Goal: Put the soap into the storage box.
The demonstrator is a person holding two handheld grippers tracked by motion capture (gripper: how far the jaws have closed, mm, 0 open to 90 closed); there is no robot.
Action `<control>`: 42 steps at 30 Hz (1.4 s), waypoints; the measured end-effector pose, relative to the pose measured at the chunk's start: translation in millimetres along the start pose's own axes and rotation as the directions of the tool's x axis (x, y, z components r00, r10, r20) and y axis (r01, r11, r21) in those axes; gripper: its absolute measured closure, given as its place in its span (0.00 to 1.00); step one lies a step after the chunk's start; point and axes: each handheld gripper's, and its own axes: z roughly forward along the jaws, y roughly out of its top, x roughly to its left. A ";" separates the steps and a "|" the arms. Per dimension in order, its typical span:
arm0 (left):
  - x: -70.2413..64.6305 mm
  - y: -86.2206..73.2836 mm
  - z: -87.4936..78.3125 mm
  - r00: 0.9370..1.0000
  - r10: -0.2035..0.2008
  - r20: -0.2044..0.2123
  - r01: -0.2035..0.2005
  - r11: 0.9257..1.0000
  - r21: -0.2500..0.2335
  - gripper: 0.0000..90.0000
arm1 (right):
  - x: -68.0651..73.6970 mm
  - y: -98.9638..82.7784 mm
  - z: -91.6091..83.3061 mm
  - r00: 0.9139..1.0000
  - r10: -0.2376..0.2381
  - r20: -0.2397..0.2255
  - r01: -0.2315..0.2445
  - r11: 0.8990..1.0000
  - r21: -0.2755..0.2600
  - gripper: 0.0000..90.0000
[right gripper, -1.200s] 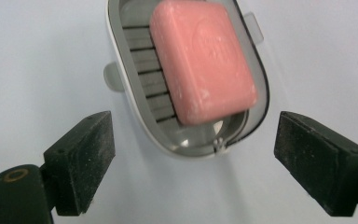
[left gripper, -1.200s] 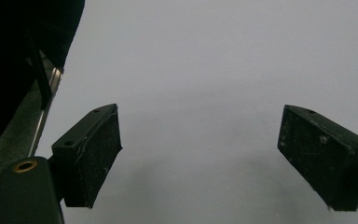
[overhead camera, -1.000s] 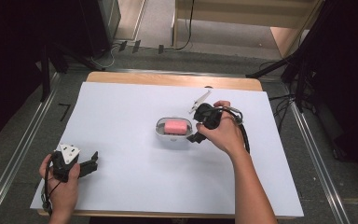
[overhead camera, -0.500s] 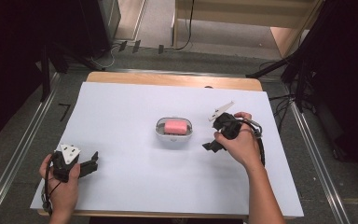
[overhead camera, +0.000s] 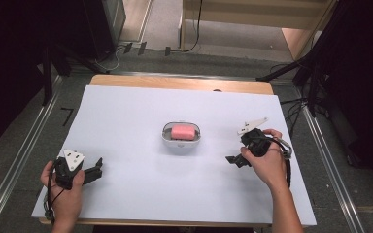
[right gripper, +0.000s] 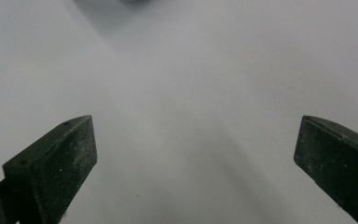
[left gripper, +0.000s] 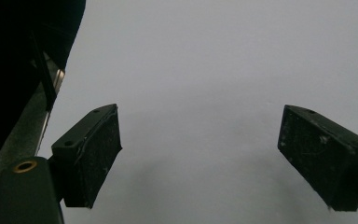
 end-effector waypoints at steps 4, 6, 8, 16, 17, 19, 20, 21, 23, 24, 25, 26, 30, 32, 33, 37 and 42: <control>-0.7 0.0 0.3 1.000 0.004 -0.001 -0.004 1.000 -0.003 0.16 | -1.1 -16.4 -6.4 0.999 0.025 0.022 -0.025 0.999 -0.021 0.00; -1.1 -0.1 0.3 1.000 0.008 -0.003 -0.008 1.000 -0.003 0.16 | -2.9 -25.5 -9.6 0.999 0.034 0.034 -0.032 0.998 -0.045 0.00; -1.3 -0.1 0.2 1.000 0.010 -0.004 -0.010 1.000 -0.003 0.16 | -3.6 -30.1 -11.3 0.998 0.046 0.040 -0.044 0.998 -0.054 0.00; -0.9 0.0 0.3 1.000 0.011 -0.001 -0.011 1.000 -0.002 0.16 | -7.1 -68.9 -22.5 0.992 0.120 0.045 -0.114 0.986 -0.121 0.00; -0.7 0.0 0.3 1.000 0.011 0.001 -0.011 1.000 -0.001 0.16 | -6.7 -72.6 -23.5 0.991 0.126 0.051 -0.119 0.985 -0.122 0.00; -0.7 0.0 0.2 1.000 0.010 0.001 -0.010 1.000 -0.001 0.16 | -5.5 -81.0 -25.5 0.990 0.130 0.051 -0.123 0.984 -0.130 0.00; -0.8 0.0 0.2 1.000 0.011 0.001 -0.011 1.000 -0.002 0.16 | -4.8 -83.8 -26.3 0.990 0.135 0.049 -0.127 0.983 -0.134 0.00; -1.0 0.0 0.2 1.000 0.012 0.000 -0.012 1.000 -0.003 0.16 | -4.1 -87.6 -27.4 0.989 0.141 0.052 -0.132 0.981 -0.139 0.00; -1.0 -0.1 0.1 1.000 0.013 -0.001 -0.013 1.000 -0.003 0.16 | -3.4 -95.5 -29.9 0.988 0.143 0.061 -0.132 0.980 -0.152 0.00; -1.1 -0.1 0.1 1.000 0.012 -0.001 -0.012 1.000 -0.005 0.16 | -2.6 -99.6 -31.5 0.986 0.151 0.069 -0.139 0.978 -0.158 0.00; -1.2 -0.2 -0.1 1.000 0.012 0.000 -0.012 1.000 -0.006 0.16 | -1.8 -103.7 -33.2 0.984 0.161 0.073 -0.147 0.975 -0.168 0.00; -0.9 -0.3 -0.4 1.000 0.014 0.002 -0.014 1.000 -0.007 0.16 | -1.6 -108.0 -35.1 0.983 0.167 0.079 -0.151 0.972 -0.181 0.00; -0.7 -0.4 -0.6 1.000 0.009 0.001 -0.009 1.000 -0.010 0.16 | -0.9 -125.9 -42.8 0.975 0.202 0.097 -0.176 0.958 -0.225 0.00; -0.6 -0.4 -0.7 1.000 0.010 0.001 -0.010 1.000 -0.009 0.16 | -0.7 -130.6 -44.4 0.972 0.214 0.097 -0.187 0.955 -0.232 0.00; -0.5 -0.4 -0.7 1.000 0.010 0.000 -0.010 1.000 -0.010 0.16 | -1.0 -141.5 -47.4 0.968 0.234 0.092 -0.204 0.946 -0.252 0.00; -0.8 -0.5 -0.9 1.000 0.011 0.000 -0.011 1.000 -0.011 0.16 | 0.3 -159.1 -52.5 0.958 0.272 0.095 -0.235 0.927 -0.293 0.00; -1.8 -0.6 -0.8 1.000 0.019 -0.002 -0.019 1.000 -0.015 0.16 | 2.0 -179.0 -58.6 0.943 0.314 0.110 -0.261 0.902 -0.343 0.00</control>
